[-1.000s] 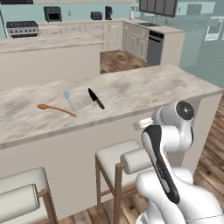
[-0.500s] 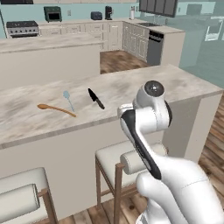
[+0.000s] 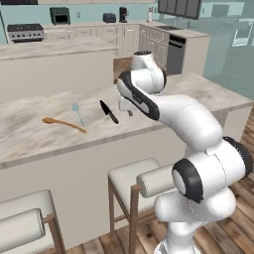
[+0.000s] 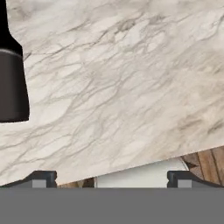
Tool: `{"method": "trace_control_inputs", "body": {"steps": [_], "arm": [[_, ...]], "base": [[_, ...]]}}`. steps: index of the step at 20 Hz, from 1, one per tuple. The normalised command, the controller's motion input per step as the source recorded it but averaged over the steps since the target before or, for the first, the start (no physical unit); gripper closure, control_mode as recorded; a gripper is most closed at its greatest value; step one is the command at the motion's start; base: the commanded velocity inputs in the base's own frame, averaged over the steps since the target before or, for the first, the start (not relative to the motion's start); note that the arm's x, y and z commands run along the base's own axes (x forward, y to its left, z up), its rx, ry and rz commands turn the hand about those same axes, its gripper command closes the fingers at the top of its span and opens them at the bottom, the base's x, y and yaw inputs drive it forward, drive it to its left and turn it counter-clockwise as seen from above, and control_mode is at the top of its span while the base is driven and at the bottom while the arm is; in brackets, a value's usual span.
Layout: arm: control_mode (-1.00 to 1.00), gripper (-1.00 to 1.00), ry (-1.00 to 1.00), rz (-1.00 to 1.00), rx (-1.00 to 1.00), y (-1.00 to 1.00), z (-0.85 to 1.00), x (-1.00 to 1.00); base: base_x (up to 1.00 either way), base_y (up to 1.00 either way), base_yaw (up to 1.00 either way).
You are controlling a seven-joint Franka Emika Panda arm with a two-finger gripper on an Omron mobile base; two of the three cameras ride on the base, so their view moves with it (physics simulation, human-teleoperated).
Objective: Pick up the metallic utensils from the counter and place them in the open drawer. Make sure not to pick up any wooden utensils.
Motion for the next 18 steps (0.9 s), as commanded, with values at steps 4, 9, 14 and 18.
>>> {"method": "trace_control_inputs", "body": {"steps": [4,9,14,18], "arm": [[-1.00,-1.00,0.37,0.00,0.17,0.21,-0.29,0.97],[-1.00,-1.00,0.00,0.01,0.14,0.49,-0.75,0.34],[-1.00,-1.00,0.00,0.00,0.01,0.42,-0.27,0.04],[-1.00,-1.00,-0.15,0.00,0.00,0.36,0.02,-0.39]], "base": [[0.00,0.00,0.00],[0.00,0.00,0.00],[0.00,0.00,0.00],[0.00,0.00,0.00]]}}
